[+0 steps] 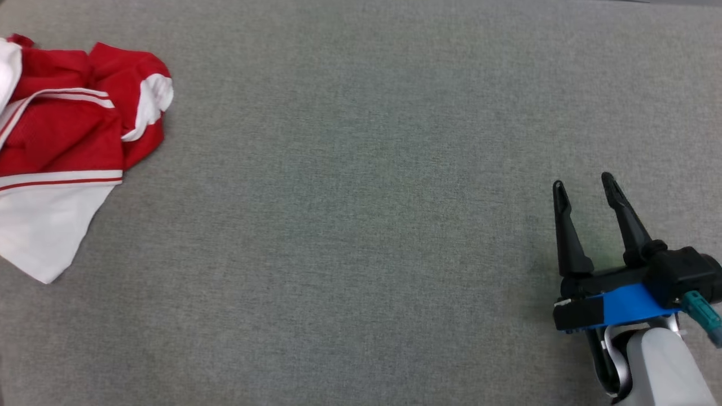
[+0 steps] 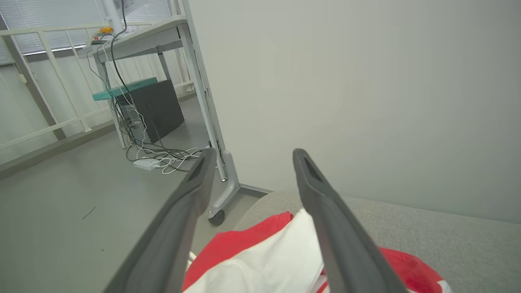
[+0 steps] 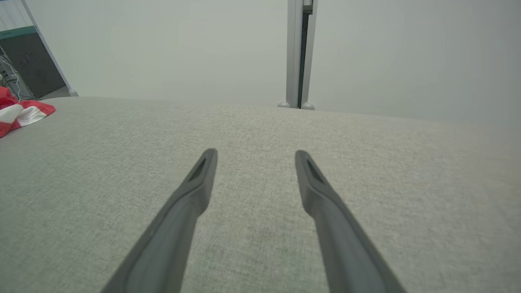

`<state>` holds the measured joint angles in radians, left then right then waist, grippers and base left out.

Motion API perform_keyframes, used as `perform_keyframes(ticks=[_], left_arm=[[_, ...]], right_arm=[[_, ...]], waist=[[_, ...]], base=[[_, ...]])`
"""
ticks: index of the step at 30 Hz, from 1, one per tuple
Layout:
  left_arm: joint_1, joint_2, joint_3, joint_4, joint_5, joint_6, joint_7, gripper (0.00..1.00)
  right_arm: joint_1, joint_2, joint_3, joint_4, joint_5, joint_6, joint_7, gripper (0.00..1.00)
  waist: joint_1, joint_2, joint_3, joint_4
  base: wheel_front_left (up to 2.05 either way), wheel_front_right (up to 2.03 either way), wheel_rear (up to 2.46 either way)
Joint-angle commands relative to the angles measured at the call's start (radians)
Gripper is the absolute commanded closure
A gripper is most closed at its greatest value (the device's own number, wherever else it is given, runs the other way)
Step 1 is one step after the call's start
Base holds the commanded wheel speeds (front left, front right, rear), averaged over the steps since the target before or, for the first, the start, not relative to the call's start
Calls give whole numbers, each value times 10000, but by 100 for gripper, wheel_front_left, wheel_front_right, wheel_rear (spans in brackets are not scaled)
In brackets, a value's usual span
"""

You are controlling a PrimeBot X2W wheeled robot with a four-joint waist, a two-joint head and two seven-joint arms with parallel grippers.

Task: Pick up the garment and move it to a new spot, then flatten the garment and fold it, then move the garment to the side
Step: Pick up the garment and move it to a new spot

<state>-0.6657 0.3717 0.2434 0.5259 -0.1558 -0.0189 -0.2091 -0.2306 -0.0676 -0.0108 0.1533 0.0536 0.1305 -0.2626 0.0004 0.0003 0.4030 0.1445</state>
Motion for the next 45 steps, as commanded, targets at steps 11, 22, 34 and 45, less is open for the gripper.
perform_keyframes(ticks=[11,22,34,45], left_arm=[[-1425,860,-426,3058,-206,-540,2959,0],[-1672,524,-653,4775,-897,-957,5101,53],[-2203,682,-1175,4189,-514,-945,2817,100],[-3536,236,-2211,2181,-188,-1064,1306,100]], right_arm=[[-111,-254,-166,-602,8,5,-35,0],[-259,-176,17,-473,-51,5,-35,0],[-155,-76,93,-168,133,5,-35,0],[154,148,249,230,411,5,-36,0]], waist=[[-4,-3,658,-408],[-4,-3,660,-299],[-4,-3,-17,-321],[-4,-3,-1137,-710]], base=[[0,0,0],[0,0,0],[0,0,0],[0,0,0]])
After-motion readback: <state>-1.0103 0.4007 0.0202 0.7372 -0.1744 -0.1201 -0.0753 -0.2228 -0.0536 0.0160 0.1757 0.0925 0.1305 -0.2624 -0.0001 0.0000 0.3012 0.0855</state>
